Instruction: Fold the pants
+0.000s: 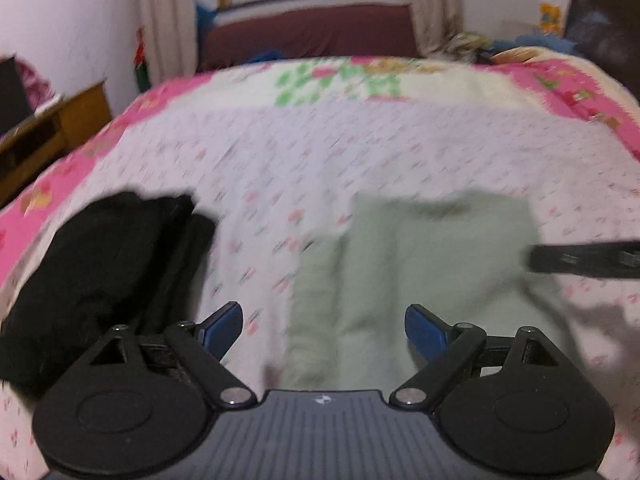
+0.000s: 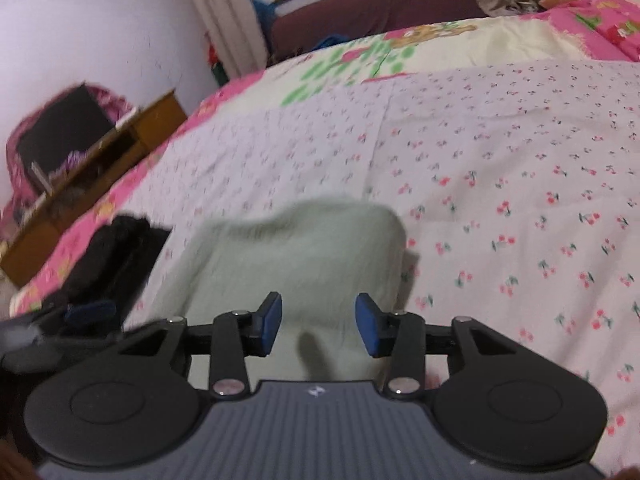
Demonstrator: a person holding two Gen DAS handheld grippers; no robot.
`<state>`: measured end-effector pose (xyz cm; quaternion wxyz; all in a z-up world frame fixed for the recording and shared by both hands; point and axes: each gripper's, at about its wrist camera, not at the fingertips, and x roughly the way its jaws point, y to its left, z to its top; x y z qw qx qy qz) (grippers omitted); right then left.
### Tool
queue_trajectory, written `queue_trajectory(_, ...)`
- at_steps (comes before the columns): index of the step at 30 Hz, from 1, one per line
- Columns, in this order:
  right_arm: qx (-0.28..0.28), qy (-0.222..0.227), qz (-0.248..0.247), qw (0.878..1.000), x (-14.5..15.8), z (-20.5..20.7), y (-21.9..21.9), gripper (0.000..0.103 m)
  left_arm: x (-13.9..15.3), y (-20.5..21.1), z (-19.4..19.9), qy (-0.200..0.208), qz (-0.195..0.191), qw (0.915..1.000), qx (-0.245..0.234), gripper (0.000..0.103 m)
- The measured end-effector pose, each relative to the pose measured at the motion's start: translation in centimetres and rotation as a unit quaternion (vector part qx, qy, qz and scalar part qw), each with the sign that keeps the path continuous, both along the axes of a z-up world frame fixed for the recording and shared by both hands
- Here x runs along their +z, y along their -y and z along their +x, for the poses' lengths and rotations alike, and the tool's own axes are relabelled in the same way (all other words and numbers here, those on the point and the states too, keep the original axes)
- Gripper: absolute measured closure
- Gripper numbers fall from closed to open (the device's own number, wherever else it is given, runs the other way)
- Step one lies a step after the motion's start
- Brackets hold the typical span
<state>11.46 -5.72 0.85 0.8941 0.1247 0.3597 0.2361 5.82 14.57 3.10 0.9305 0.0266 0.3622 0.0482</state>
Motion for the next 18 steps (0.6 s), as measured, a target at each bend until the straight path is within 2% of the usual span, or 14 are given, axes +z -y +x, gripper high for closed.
queue_trajectory(4,0.026,-0.006,-0.025,0.999,-1.0,3.5,-2.6,0.06,-0.1,1.9,1.6,0.002,0.03,0.9991,-0.029,0.001)
queue_trajectory(7,0.046,-0.029,-0.073,0.996,-2.8,5.7,-4.8,0.061,-2.6,1.7,3.6,-0.05,0.05,0.9974,-0.018,0.0)
queue_trajectory(9,0.046,-0.042,-0.073,0.995,-3.0,6.3,-4.8,0.061,-3.5,0.5,3.8,-0.076,0.026,0.9968,-0.004,0.0)
queue_trajectory(11,0.042,-0.029,-0.048,0.998,-1.8,5.0,-3.7,0.061,-2.8,-0.2,3.1,-0.07,0.006,0.9975,0.008,0.0)
queue_trajectory(15,0.039,-0.014,-0.019,0.999,-0.7,1.1,-1.2,0.058,-1.4,1.1,0.9,-0.047,0.032,0.9984,0.0,0.001)
queue_trajectory(17,0.036,-0.033,-0.035,0.998,-1.8,-0.7,-0.7,0.055,-1.9,1.8,0.5,-0.056,0.03,0.9979,-0.007,0.001)
queue_trajectory(18,0.044,-0.056,-0.042,0.997,-2.9,-1.2,-0.8,0.054,-2.5,2.2,0.4,-0.071,0.03,0.997,-0.012,0.001)
